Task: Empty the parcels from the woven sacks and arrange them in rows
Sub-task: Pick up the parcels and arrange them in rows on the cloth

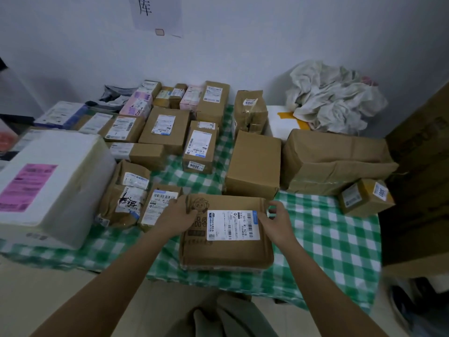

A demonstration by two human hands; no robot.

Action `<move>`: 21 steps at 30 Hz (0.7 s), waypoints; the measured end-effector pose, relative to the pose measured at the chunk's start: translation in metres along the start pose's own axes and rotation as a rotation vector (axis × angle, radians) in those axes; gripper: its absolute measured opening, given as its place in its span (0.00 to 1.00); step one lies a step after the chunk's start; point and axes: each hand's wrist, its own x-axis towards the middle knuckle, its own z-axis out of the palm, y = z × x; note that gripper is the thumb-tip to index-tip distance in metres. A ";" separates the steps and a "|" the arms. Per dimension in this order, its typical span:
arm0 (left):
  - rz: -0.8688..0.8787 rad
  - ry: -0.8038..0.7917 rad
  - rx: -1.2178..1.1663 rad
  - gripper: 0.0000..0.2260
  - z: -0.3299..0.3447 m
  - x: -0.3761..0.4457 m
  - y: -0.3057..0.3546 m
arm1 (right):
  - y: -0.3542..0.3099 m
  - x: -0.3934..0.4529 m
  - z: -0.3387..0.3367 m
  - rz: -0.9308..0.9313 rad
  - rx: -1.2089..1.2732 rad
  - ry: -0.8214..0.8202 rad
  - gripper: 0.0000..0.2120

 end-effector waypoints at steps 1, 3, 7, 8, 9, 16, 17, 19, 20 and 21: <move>-0.005 0.034 0.026 0.24 0.000 0.003 0.004 | -0.001 0.004 -0.001 -0.013 -0.016 0.030 0.16; 0.012 0.074 0.032 0.23 -0.002 0.006 0.013 | -0.007 0.012 -0.004 -0.058 -0.050 0.068 0.18; 0.045 0.105 0.022 0.26 -0.005 0.017 0.043 | -0.023 0.035 -0.012 -0.163 -0.136 0.053 0.19; 0.048 0.110 0.020 0.26 -0.006 0.023 0.053 | -0.028 0.044 -0.016 -0.180 -0.155 0.037 0.20; 0.055 0.108 0.017 0.27 -0.006 0.025 0.060 | -0.031 0.049 -0.017 -0.197 -0.173 0.024 0.21; 0.089 0.066 -0.011 0.26 -0.008 0.074 0.125 | -0.073 0.115 -0.049 -0.279 -0.210 -0.051 0.19; 0.088 0.068 -0.017 0.26 -0.009 0.084 0.135 | -0.081 0.129 -0.053 -0.295 -0.205 -0.062 0.18; 0.102 0.075 -0.037 0.22 -0.012 0.098 0.148 | -0.093 0.145 -0.058 -0.309 -0.191 -0.082 0.17; 0.110 0.093 -0.048 0.20 -0.013 0.108 0.156 | -0.100 0.158 -0.060 -0.322 -0.194 -0.095 0.17; 0.108 0.110 -0.057 0.19 -0.014 0.116 0.163 | -0.106 0.170 -0.061 -0.333 -0.203 -0.102 0.17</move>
